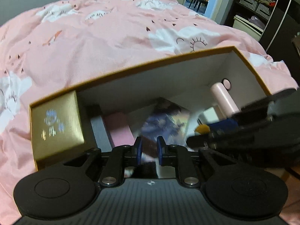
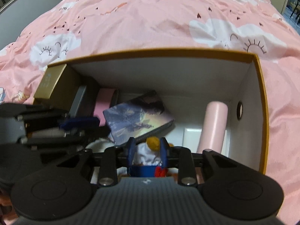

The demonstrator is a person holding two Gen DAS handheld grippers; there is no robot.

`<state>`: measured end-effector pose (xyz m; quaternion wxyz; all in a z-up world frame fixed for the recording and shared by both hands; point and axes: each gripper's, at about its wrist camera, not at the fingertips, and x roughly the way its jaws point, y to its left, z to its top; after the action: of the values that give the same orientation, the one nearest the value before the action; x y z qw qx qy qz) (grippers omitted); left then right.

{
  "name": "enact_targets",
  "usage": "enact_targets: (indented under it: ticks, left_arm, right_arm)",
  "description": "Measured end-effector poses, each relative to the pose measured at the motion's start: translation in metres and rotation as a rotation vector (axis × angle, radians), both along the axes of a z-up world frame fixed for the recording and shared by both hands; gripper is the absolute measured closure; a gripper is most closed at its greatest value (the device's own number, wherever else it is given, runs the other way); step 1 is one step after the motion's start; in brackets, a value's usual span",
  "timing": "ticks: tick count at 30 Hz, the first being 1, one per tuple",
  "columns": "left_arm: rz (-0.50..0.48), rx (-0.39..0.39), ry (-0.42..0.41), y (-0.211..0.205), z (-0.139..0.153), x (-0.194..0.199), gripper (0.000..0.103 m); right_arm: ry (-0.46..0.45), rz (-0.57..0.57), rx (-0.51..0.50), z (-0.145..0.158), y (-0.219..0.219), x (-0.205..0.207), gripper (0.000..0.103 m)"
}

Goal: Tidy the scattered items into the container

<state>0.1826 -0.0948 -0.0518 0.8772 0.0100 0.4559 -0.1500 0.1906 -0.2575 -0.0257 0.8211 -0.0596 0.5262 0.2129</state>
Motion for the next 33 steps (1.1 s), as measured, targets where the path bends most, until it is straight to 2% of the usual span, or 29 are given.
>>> enact_targets:
  ticks: [7, 12, 15, 19, 25, 28, 33]
  left_arm:
    - [0.005, 0.025, -0.012, -0.002, -0.001, 0.006, 0.087]
    - [-0.035, -0.061, 0.066, 0.007, 0.007, 0.001, 0.087]
    - [-0.022, -0.068, 0.077, 0.007, 0.002, 0.005, 0.087]
    - [-0.003, -0.142, 0.116, 0.012, -0.008, 0.017, 0.088]
    - [-0.006, -0.107, 0.091, 0.004, -0.007, 0.021, 0.088]
    - [-0.003, -0.064, 0.048, 0.007, 0.005, 0.015, 0.088]
    - [0.007, -0.053, -0.001, 0.018, 0.024, 0.0, 0.087]
  right_arm:
    - [0.006, 0.015, -0.017, -0.005, 0.006, 0.001, 0.073]
    - [0.012, 0.013, -0.005, -0.006, 0.003, 0.002, 0.073]
    - [0.008, 0.021, -0.008, -0.005, 0.003, 0.0, 0.073]
    - [0.009, 0.047, -0.02, -0.006, 0.002, -0.001, 0.07]
    - [-0.003, 0.06, -0.042, -0.011, 0.012, 0.0, 0.066]
    - [-0.014, 0.047, -0.042, -0.012, 0.016, 0.003, 0.066]
    - [-0.052, 0.079, -0.014, -0.011, 0.022, 0.005, 0.067]
